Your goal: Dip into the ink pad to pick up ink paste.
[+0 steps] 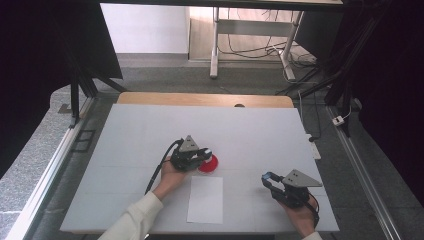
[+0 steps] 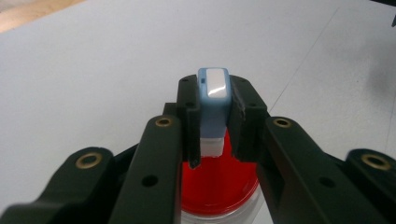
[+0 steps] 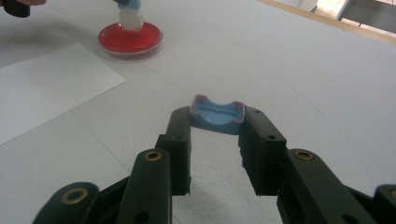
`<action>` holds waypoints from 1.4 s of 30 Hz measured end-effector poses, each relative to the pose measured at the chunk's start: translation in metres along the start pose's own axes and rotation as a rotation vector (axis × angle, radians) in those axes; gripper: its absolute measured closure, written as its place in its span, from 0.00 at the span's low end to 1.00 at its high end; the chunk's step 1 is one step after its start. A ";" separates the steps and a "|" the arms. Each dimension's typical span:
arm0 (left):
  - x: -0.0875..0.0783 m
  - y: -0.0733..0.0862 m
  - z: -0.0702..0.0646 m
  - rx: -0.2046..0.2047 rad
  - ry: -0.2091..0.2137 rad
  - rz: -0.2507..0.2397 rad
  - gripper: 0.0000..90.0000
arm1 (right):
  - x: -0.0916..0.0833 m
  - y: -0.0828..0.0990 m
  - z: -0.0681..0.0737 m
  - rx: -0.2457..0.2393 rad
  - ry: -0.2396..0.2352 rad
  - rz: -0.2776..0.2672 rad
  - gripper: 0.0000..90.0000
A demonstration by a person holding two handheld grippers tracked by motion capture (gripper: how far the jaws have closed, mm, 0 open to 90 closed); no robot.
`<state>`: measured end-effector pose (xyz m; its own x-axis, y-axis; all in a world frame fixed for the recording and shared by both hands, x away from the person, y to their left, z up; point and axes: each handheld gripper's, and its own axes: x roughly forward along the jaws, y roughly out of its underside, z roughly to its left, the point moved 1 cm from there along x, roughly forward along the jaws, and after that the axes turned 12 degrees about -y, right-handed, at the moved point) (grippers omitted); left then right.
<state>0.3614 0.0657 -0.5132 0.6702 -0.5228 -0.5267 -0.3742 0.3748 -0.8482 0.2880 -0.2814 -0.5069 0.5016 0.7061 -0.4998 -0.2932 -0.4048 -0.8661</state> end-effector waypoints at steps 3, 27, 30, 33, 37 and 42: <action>-0.002 -0.002 0.000 0.006 -0.005 -0.001 0.84 | 0.000 0.000 0.000 -0.003 -0.001 0.000 0.72; 0.002 0.001 0.007 -0.006 0.030 0.047 0.84 | 0.001 0.000 0.000 0.000 -0.005 0.005 0.72; 0.004 0.003 0.007 -0.002 0.032 0.055 0.84 | 0.001 0.000 0.001 0.001 -0.004 0.003 0.72; 0.005 0.004 0.007 -0.001 0.034 0.059 0.84 | 0.000 0.000 0.000 0.001 -0.004 0.001 0.72; 0.005 0.004 0.007 -0.001 0.034 0.059 0.84 | 0.000 0.000 0.000 0.000 -0.005 0.001 0.72; 0.005 0.004 0.007 0.005 0.034 0.060 0.84 | 0.000 0.000 0.000 -0.002 -0.005 0.001 0.72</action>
<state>0.3679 0.0698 -0.5192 0.6245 -0.5250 -0.5783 -0.4096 0.4104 -0.8148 0.2878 -0.2811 -0.5069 0.4971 0.7090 -0.5002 -0.2920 -0.4062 -0.8659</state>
